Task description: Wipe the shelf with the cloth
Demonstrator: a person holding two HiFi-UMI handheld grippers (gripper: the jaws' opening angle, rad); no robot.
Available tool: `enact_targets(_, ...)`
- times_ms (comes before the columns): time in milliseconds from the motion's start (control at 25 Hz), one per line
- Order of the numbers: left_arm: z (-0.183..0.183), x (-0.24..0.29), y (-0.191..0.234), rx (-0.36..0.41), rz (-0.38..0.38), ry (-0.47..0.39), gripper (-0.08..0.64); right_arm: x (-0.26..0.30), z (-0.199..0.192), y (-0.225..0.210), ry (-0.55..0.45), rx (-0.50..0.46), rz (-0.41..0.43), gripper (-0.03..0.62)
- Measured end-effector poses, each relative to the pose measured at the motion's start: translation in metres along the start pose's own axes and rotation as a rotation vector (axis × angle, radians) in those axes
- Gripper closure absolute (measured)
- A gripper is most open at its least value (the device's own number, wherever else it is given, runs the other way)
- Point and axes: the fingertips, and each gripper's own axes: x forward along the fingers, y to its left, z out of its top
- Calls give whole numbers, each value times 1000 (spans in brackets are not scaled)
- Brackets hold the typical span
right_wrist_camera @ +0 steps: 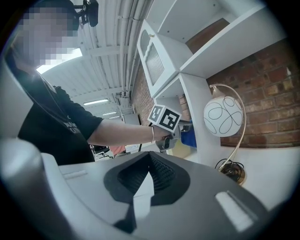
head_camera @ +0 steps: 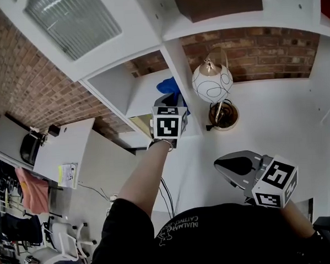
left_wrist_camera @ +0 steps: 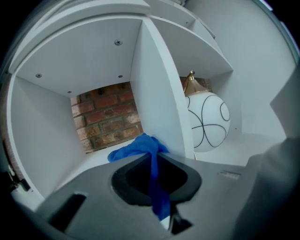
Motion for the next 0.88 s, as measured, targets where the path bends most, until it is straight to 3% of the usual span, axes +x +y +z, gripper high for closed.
enact_targets(120,4,-2,2,-37,-37,-31,535,4,-2,3,10,-3,17,584)
enact_targets(200,8,-11,15,-39,0,-72,534,5,-3,5,21,-16,22,583)
enact_targets(360,7,-44,87,-56,221,-133,532,6,-3,7,33,-34,34,583)
enact_targets(480,-19,-67,149,-71,378,-47,532,4,-5,5,21,-6,43,584)
enact_targets(560,-45,-76,174,-77,438,38,532,0,-7,3,14,10,39,583)
enact_targets(680,-73,-79,189,-82,458,108,531,-4,-10,-1,11,10,27,584)
enact_targets(880,-73,-63,179,-81,424,108,532,-15,-10,-11,-12,35,1,583)
